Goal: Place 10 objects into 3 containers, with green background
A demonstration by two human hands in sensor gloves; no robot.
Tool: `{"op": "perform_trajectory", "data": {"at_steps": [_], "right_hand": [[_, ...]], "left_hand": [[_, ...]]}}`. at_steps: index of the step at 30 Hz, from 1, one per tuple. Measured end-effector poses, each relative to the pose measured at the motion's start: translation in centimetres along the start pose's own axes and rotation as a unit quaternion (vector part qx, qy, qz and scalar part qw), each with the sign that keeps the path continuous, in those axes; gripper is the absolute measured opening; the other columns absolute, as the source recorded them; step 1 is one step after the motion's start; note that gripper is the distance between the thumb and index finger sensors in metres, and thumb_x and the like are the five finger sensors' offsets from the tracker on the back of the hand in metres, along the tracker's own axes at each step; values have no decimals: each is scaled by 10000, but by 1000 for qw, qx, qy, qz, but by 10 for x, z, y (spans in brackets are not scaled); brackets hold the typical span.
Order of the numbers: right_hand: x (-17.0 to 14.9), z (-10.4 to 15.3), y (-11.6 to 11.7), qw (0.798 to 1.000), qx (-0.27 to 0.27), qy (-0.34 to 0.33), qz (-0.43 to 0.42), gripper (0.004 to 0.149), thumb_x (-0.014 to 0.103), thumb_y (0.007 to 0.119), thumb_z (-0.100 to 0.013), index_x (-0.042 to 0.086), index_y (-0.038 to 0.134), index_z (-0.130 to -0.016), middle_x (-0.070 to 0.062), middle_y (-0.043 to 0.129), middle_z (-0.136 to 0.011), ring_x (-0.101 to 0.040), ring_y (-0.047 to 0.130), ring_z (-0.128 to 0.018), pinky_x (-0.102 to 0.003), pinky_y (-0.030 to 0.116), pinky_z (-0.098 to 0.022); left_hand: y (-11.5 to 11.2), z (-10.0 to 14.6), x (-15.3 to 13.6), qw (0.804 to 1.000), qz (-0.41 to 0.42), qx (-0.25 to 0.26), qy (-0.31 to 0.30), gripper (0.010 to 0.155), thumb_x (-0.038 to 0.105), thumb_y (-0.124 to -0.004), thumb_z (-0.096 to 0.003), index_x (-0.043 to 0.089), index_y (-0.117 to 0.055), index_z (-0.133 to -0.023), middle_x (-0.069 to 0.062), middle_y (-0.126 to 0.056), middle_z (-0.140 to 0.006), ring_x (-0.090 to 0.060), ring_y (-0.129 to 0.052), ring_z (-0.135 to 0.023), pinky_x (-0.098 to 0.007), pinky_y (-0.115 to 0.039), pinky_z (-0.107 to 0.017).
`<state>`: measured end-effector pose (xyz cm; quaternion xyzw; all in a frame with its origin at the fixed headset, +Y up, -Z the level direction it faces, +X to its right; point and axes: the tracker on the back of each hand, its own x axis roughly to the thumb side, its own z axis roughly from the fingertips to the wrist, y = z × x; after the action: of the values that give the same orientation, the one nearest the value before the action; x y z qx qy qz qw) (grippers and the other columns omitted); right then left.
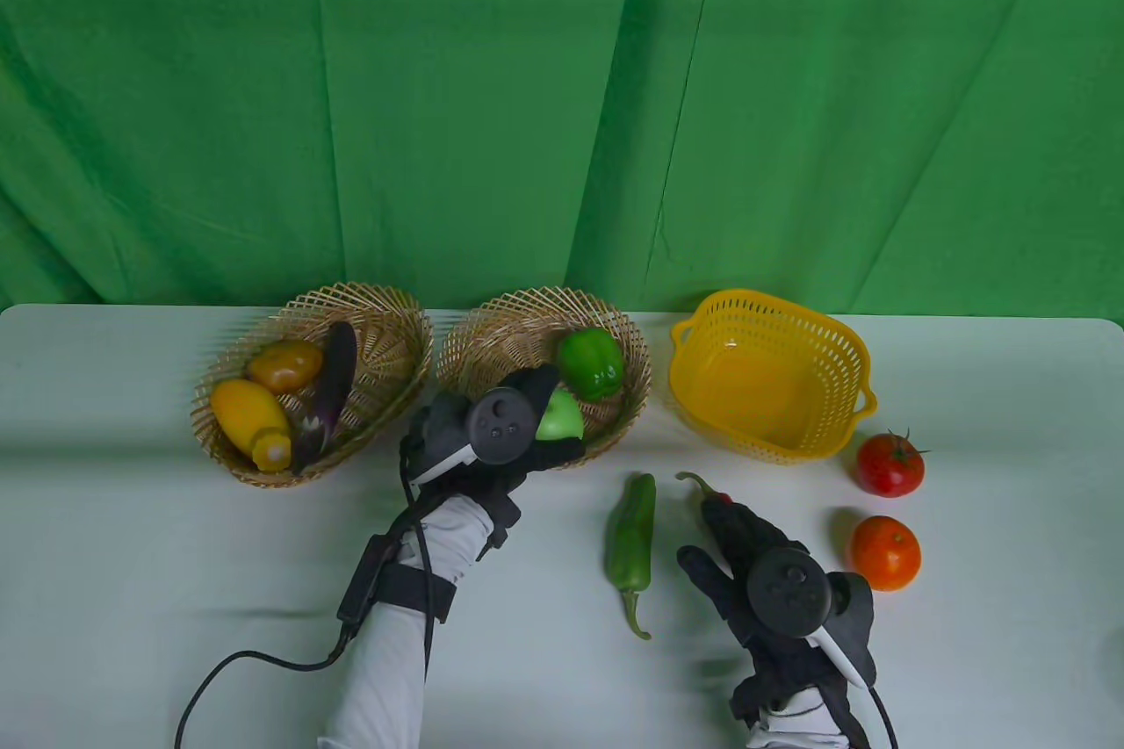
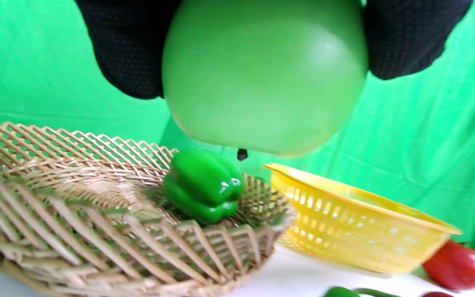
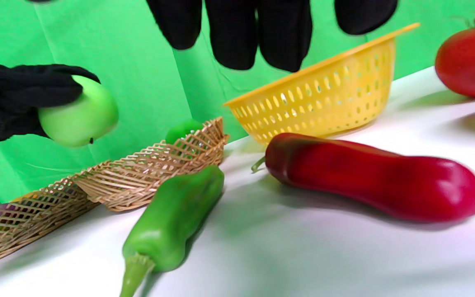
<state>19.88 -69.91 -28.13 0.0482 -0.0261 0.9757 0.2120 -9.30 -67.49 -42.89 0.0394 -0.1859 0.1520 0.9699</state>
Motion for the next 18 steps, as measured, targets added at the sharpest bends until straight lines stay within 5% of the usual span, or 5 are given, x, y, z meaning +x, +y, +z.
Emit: {"op": "perform_trajectory", "data": {"at_steps": [18], "right_hand": [[0,0,0,1000,1,-3,-3,768,694,506,-532,248,498,-1158,-158,604,-1194,-472,610,-1054,-733,443,-749]], "left_hand": [[-41,-32,-9,990,-82,-44,104,919,668,-715,-472,173,-378,-1169,-236,-541,-1159,-447,-748,-996,-494,-770,-642]]}}
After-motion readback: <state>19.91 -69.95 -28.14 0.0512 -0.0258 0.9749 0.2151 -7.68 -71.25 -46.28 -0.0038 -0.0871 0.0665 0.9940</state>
